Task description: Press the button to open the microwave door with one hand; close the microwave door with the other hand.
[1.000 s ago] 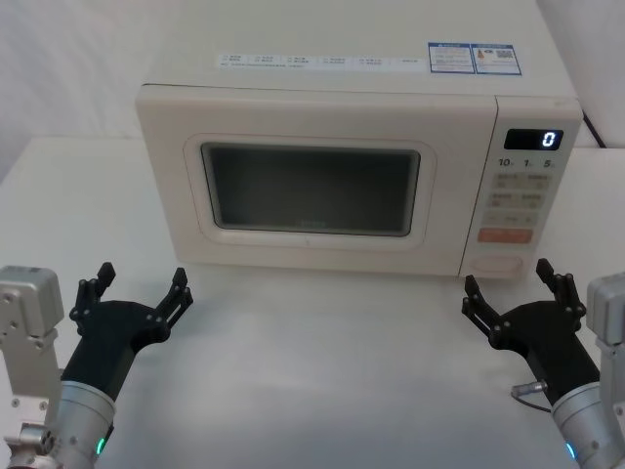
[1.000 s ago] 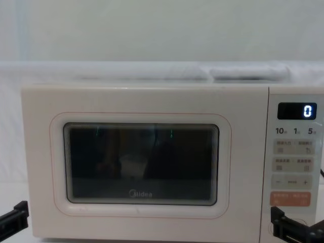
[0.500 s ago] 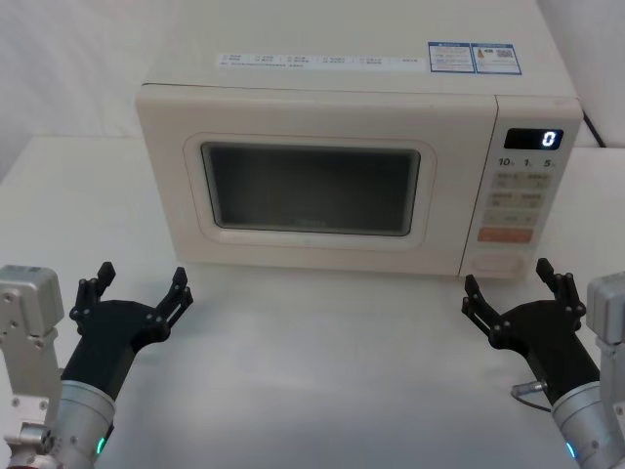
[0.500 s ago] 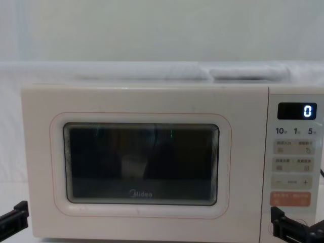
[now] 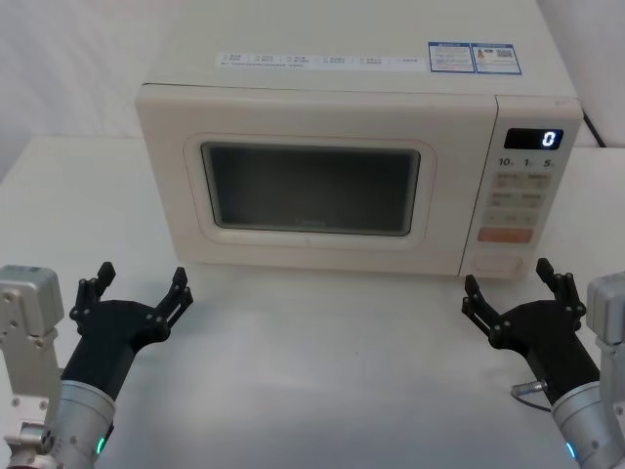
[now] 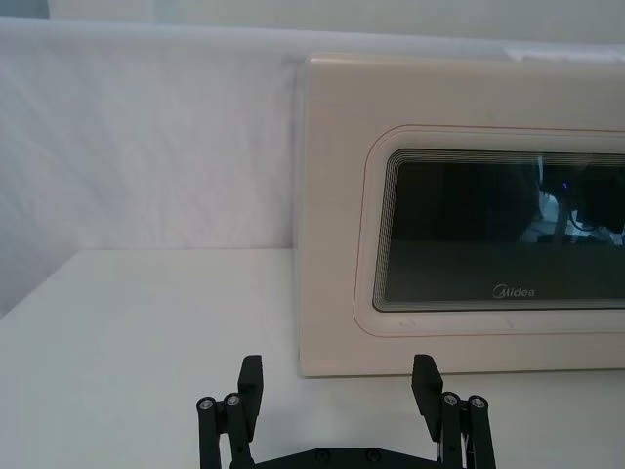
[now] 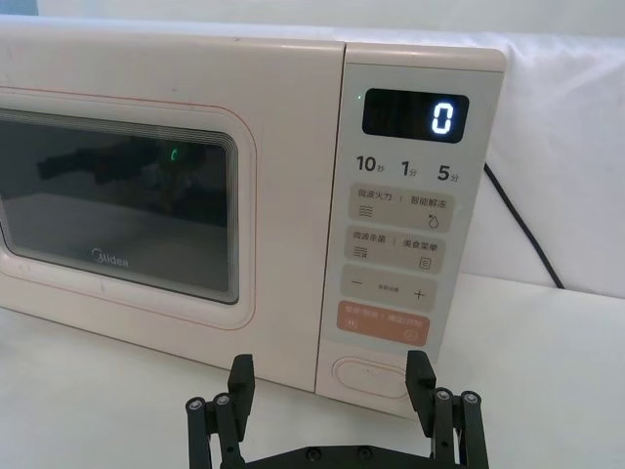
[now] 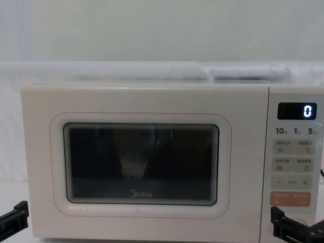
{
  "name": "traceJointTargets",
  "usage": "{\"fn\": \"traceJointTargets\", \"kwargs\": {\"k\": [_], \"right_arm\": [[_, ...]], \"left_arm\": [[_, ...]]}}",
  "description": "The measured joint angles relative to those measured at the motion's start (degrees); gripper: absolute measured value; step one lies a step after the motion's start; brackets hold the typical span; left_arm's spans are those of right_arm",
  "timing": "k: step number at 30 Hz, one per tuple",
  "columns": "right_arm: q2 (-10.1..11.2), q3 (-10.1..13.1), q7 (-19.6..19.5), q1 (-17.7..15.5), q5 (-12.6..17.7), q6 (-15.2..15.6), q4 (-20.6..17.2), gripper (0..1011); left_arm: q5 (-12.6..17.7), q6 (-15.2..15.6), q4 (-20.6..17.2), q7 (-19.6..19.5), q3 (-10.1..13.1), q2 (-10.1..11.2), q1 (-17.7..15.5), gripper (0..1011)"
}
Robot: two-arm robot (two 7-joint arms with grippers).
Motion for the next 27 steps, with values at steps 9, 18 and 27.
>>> {"fn": "traceJointTargets", "kwargs": {"k": [9,18,27], "right_arm": [[0.0,0.0,0.0,0.0,0.0,0.0,0.0,963],[0.0,0.0,0.0,0.0,0.0,0.0,0.0,767],[0.0,0.0,0.0,0.0,0.0,0.0,0.0,464]], "left_arm": [[0.0,0.0,0.0,0.01,0.0,0.0,0.0,1001],[0.0,0.0,0.0,0.01,0.0,0.0,0.0,1001],[0.0,0.0,0.0,0.0,0.0,0.0,0.0,1001]]}}
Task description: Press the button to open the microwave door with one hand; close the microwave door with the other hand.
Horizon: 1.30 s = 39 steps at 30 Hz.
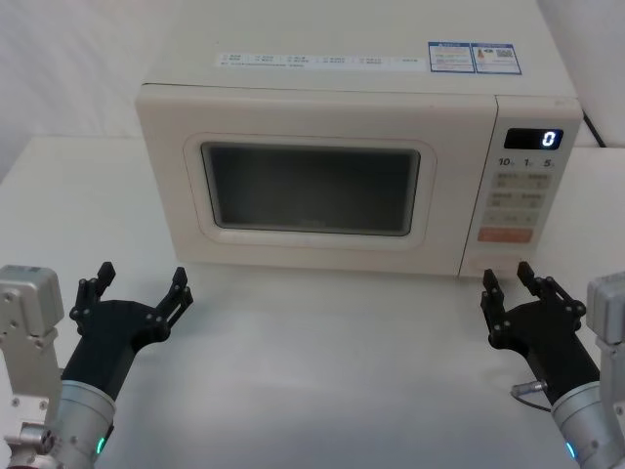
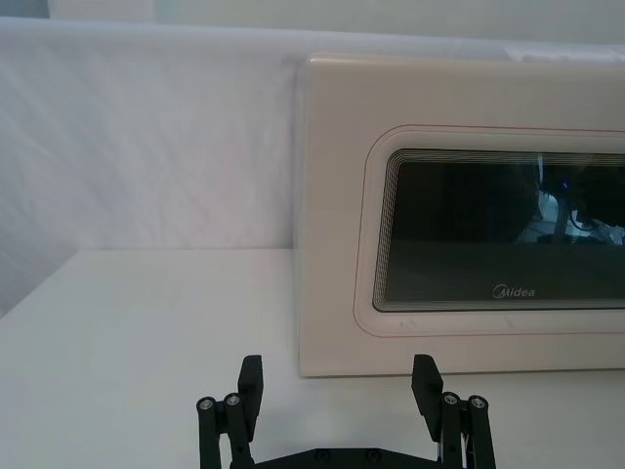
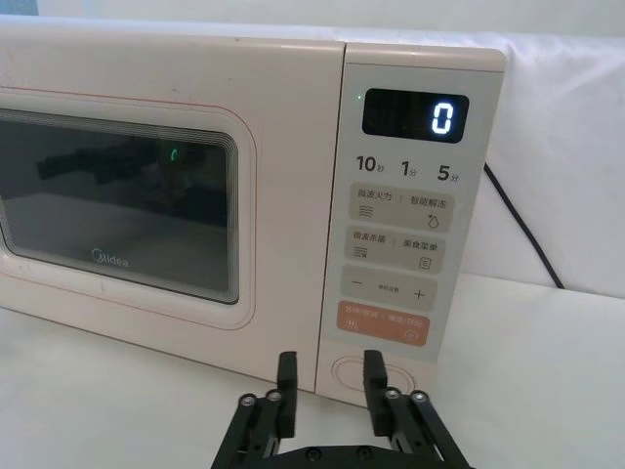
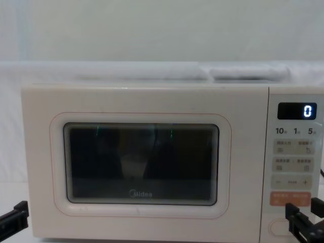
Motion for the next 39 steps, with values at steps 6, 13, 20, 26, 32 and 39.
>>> {"fn": "traceJointTargets", "kwargs": {"k": [6,13,20,26,32,39], "right_arm": [[0.0,0.0,0.0,0.0,0.0,0.0,0.0,266],[0.0,0.0,0.0,0.0,0.0,0.0,0.0,59],[0.0,0.0,0.0,0.0,0.0,0.0,0.0,0],[0.0,0.0,0.0,0.0,0.0,0.0,0.0,0],[0.0,0.0,0.0,0.0,0.0,0.0,0.0,0],[0.0,0.0,0.0,0.0,0.0,0.0,0.0,0]], "left_arm": [[0.0,0.0,0.0,0.0,0.0,0.0,0.0,1001],[0.0,0.0,0.0,0.0,0.0,0.0,0.0,1001],[0.0,0.0,0.0,0.0,0.0,0.0,0.0,1001],[0.0,0.0,0.0,0.0,0.0,0.0,0.0,1001],[0.0,0.0,0.0,0.0,0.0,0.0,0.0,1001],[0.0,0.0,0.0,0.0,0.0,0.0,0.0,1001]]}}
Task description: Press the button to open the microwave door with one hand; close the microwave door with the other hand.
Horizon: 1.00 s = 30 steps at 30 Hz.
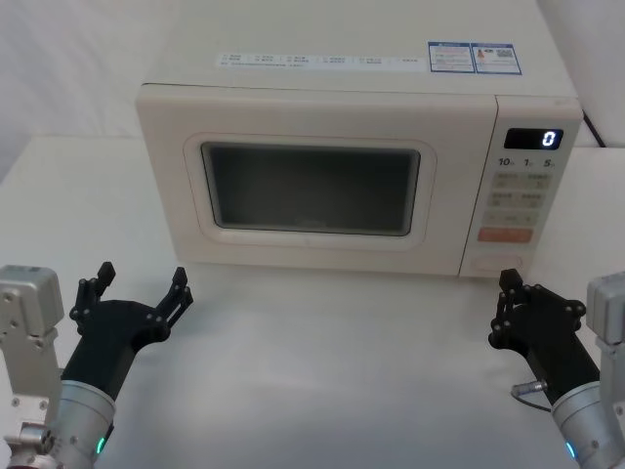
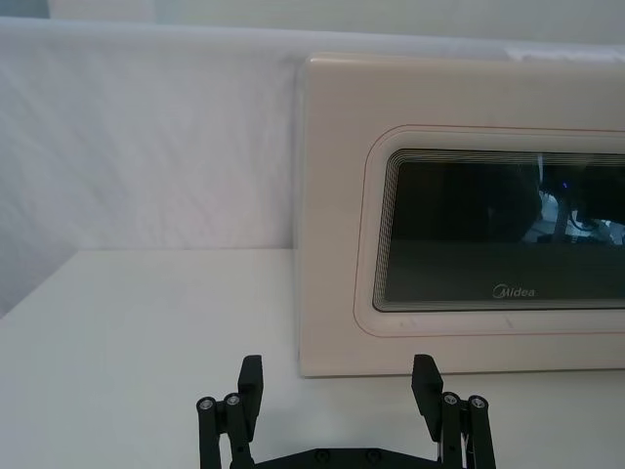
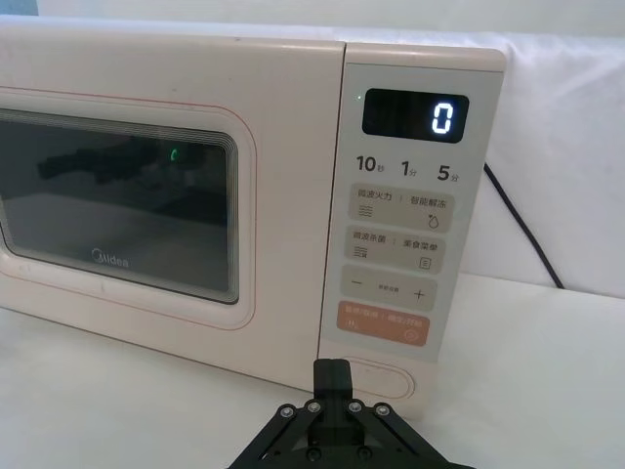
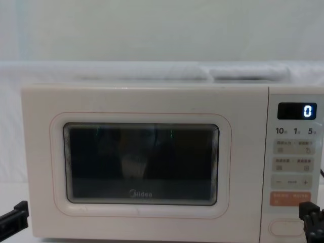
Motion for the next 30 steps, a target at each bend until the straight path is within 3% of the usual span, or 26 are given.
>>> {"fn": "traceJointTargets", "kwargs": {"k": [15,25,30], "right_arm": [[0.0,0.0,0.0,0.0,0.0,0.0,0.0,0],[-1.26,1.67,1.3,-1.05,-0.48,0.31,-0.32,0],[-2.33,3.42,2.92,-0.38,1.59,0.96,1.25,0]], "left_arm": [[0.0,0.0,0.0,0.0,0.0,0.0,0.0,1001],[0.0,0.0,0.0,0.0,0.0,0.0,0.0,1001],[0.0,0.0,0.0,0.0,0.0,0.0,0.0,1001]]}}
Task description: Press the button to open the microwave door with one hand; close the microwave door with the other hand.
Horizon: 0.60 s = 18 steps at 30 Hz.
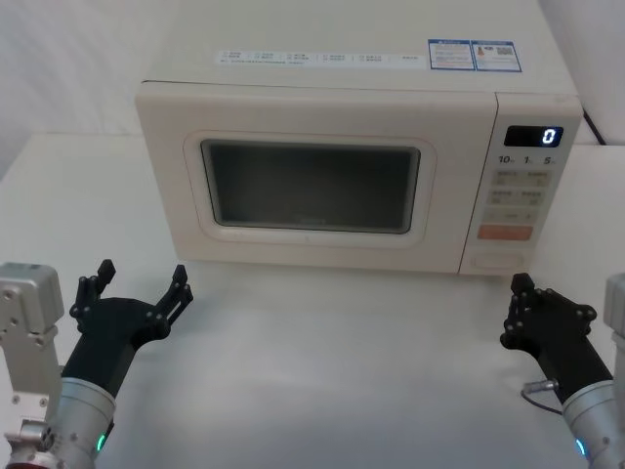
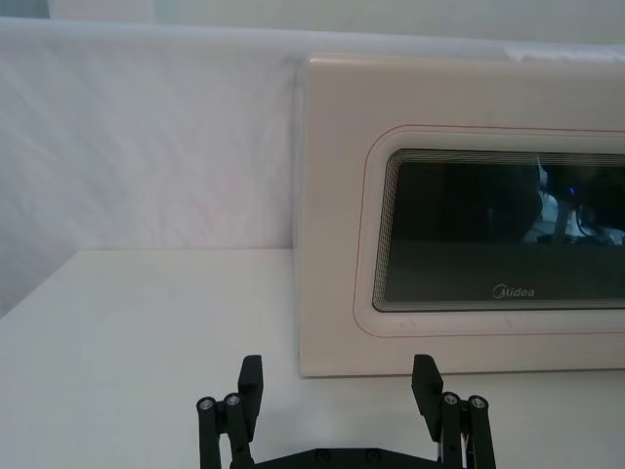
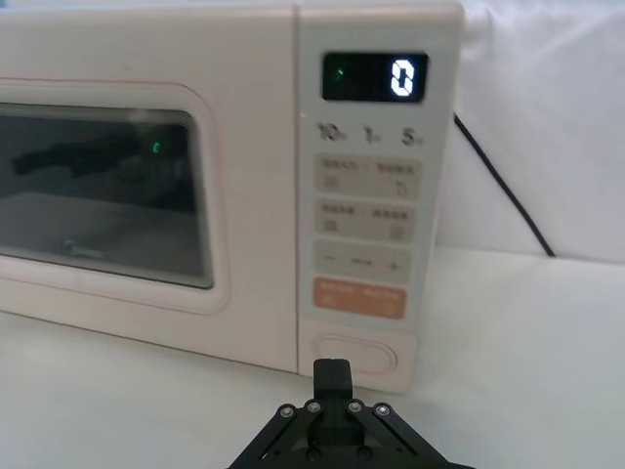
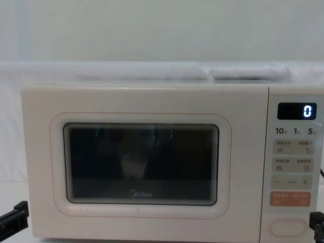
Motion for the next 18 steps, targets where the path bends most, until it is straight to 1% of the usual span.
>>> {"fn": "traceJointTargets", "kwargs": {"k": [2,6,13,18], "right_arm": [[-0.62,0.6,0.62,0.63,0.71,0.33,1.07,0],[-1.45,0.96,1.49,1.88,0.99,0.72,2.98,0],[-2.82,1.14,2.73,4.14,0.62,0.89,6.42,0],[-3.86,1.7,3.28,5.85,0.26,0.87,8.98,0]], "left_arm": [[0.0,-0.01,0.0,0.0,0.0,0.0,0.0,1001],[0.0,0.0,0.0,0.0,0.0,0.0,0.0,1001],[0.0,0.0,0.0,0.0,0.0,0.0,0.0,1001],[0.0,0.0,0.0,0.0,0.0,0.0,0.0,1001]]}}
